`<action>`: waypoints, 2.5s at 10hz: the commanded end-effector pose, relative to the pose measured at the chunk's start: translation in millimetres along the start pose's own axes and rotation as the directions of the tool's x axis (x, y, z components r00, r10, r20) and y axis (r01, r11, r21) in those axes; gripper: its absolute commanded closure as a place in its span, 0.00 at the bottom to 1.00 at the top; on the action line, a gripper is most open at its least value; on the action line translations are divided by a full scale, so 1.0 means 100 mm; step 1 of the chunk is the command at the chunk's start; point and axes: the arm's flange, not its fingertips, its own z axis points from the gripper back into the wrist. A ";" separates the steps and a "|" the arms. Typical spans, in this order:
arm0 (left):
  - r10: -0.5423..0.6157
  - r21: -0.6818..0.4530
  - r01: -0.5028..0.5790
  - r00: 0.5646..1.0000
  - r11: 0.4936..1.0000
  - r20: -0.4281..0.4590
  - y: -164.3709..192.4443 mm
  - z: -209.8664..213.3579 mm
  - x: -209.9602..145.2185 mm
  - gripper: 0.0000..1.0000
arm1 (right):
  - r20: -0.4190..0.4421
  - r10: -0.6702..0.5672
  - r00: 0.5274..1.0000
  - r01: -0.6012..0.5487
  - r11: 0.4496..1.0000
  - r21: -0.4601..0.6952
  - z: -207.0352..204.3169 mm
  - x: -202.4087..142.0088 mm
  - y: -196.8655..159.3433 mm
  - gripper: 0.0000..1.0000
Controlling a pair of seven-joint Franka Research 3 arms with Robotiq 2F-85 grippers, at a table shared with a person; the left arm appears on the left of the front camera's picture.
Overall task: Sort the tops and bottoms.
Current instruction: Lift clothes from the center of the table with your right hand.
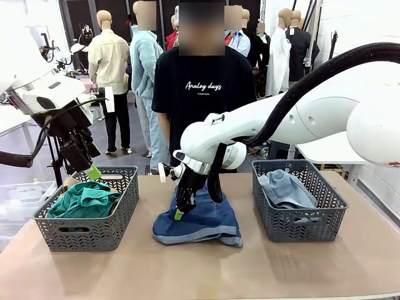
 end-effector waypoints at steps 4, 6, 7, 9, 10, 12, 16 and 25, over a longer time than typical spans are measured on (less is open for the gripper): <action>-0.005 -0.006 0.005 1.000 1.000 -0.004 0.00 0.02 -0.03 0.00 | 0.005 -0.002 1.000 0.002 1.000 -0.003 0.04 0.00 0.00 1.00; -0.005 -0.006 0.005 1.000 1.000 -0.004 0.00 0.02 -0.03 0.00 | 0.026 -0.012 1.000 0.012 1.000 -0.010 0.13 0.02 0.00 1.00; -0.005 -0.006 0.005 1.000 1.000 -0.004 0.00 0.02 -0.03 0.00 | 0.025 -0.034 0.999 0.036 0.997 -0.064 0.32 0.02 0.05 1.00; -0.005 -0.006 0.005 1.000 1.000 -0.004 0.00 0.02 -0.03 0.00 | -0.033 -0.091 0.995 0.082 0.971 -0.226 1.04 0.09 0.31 1.00; -0.005 -0.006 0.005 1.000 1.000 -0.004 0.00 0.02 -0.03 0.00 | -0.027 -0.112 0.993 0.099 0.953 -0.285 1.37 0.12 0.43 1.00; -0.005 -0.006 0.005 1.000 1.000 -0.004 0.00 0.02 -0.03 0.00 | -0.047 -0.150 0.988 0.122 0.920 -0.374 1.88 0.23 0.64 1.00; -0.005 -0.006 0.005 1.000 1.000 -0.004 0.00 0.02 -0.03 0.00 | -0.119 -0.145 0.982 0.062 0.851 -0.521 2.54 0.65 0.96 1.00; -0.005 -0.006 0.005 1.000 1.000 -0.004 0.00 0.02 -0.03 0.00 | -0.128 -0.144 0.981 0.027 0.761 -0.648 3.11 0.93 1.14 1.00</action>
